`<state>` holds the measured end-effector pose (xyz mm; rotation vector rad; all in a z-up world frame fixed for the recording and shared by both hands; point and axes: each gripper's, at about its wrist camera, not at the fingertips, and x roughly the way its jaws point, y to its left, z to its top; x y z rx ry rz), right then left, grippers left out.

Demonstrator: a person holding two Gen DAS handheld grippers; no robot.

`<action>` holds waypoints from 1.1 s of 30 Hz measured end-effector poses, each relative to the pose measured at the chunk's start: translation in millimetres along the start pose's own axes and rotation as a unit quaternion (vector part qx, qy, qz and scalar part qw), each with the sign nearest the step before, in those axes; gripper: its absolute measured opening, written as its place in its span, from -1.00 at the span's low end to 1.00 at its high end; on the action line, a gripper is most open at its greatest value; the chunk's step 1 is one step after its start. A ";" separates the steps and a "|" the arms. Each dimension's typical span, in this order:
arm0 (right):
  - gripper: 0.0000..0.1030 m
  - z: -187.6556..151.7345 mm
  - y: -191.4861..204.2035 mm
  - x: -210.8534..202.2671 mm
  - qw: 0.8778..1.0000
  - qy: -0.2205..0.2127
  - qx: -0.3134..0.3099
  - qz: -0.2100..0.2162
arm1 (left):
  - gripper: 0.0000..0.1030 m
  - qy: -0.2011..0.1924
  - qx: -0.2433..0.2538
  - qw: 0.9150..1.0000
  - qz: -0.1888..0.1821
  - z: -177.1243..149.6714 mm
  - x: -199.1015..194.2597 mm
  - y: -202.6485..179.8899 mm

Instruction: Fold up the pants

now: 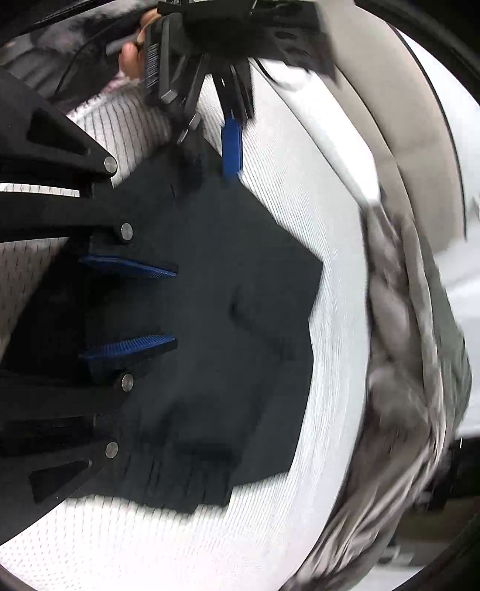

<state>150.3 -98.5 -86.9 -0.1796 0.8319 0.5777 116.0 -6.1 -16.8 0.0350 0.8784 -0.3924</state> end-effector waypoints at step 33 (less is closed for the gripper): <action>-0.37 -25.7 -156.9 -21.3 0.943 -0.070 0.322 0.043 | -0.47 -0.005 -0.231 0.972 0.028 30.1 24.0 137.8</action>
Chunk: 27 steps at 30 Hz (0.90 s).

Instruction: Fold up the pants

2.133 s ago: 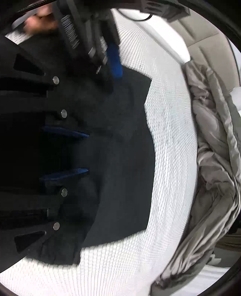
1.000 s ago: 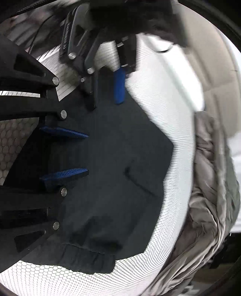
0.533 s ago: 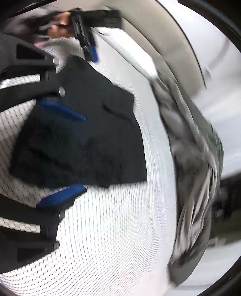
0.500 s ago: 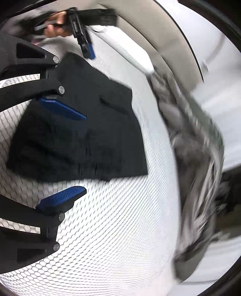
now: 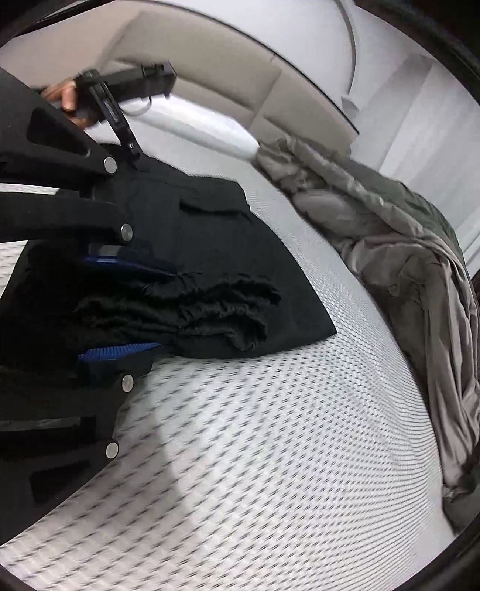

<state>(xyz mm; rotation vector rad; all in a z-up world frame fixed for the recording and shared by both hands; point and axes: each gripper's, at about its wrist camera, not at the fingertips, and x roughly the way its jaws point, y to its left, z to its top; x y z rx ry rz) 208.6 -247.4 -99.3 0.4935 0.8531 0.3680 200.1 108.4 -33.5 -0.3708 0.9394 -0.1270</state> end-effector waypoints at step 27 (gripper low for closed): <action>1.00 -75.0 62.2 -86.6 0.959 -0.155 -0.233 -0.051 | 0.99 -0.180 0.087 0.974 0.108 -89.4 -119.6 -54.0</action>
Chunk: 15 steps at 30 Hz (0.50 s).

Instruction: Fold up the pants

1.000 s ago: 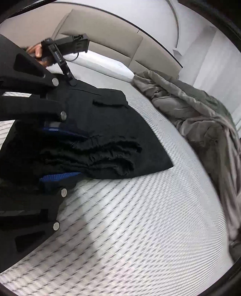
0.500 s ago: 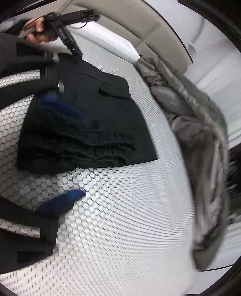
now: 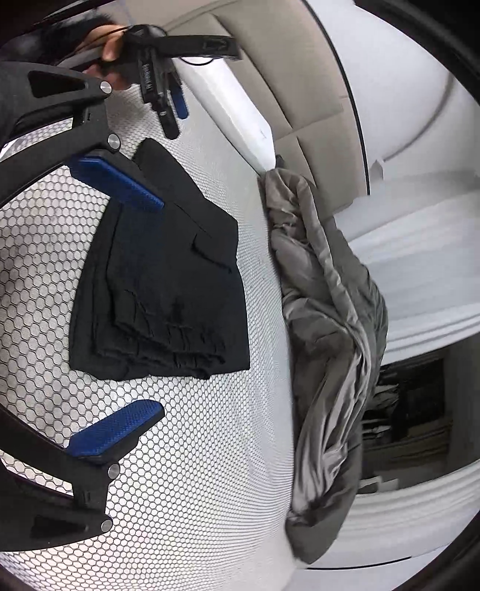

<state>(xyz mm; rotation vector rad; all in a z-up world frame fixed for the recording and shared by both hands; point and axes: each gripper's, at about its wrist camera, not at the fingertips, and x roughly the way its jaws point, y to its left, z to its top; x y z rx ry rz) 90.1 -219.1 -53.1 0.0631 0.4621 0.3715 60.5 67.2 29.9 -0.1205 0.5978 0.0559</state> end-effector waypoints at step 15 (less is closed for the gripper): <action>1.00 2.6 2.8 -3.7 0.998 -0.039 0.047 -0.019 | 0.99 -0.019 0.021 1.000 0.003 -2.9 -12.6 -13.2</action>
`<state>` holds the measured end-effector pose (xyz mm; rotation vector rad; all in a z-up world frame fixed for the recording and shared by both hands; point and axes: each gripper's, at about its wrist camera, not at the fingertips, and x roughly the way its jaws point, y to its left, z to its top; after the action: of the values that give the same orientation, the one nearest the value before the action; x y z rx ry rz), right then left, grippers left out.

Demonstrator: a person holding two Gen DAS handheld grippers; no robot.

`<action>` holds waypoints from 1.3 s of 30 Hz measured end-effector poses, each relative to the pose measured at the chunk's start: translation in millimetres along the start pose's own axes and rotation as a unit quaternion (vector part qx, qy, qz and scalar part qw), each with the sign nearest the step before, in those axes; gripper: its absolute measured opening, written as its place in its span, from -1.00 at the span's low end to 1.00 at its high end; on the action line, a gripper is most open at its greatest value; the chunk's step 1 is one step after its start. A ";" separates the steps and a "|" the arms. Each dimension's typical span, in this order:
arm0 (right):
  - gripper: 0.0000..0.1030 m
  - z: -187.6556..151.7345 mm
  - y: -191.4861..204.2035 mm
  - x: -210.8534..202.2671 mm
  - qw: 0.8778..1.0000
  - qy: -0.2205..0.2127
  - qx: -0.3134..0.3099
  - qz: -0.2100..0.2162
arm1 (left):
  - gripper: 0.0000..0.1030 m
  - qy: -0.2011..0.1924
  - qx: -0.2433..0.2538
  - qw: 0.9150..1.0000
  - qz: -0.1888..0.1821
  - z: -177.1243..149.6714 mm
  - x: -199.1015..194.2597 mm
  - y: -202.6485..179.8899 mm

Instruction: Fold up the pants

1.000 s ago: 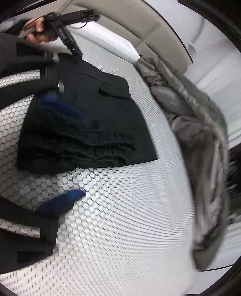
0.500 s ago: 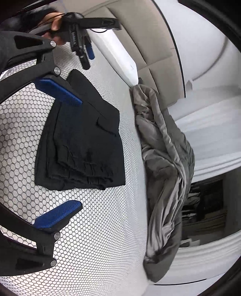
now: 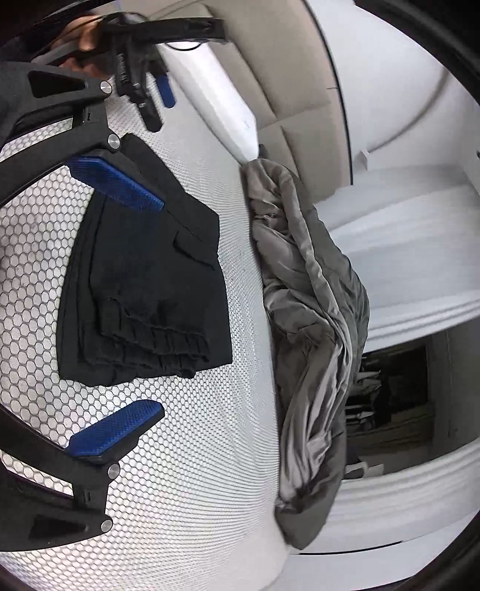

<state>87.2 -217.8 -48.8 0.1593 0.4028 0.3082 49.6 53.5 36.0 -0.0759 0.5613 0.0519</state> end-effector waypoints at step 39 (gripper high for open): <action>1.00 -6.5 17.4 3.7 0.998 0.003 -0.061 -0.015 | 0.99 0.007 -0.028 1.000 0.011 0.6 6.8 17.1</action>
<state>83.2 -199.7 -52.4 0.0324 0.3917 0.3033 54.5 70.7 31.8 -0.1243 0.5753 0.0879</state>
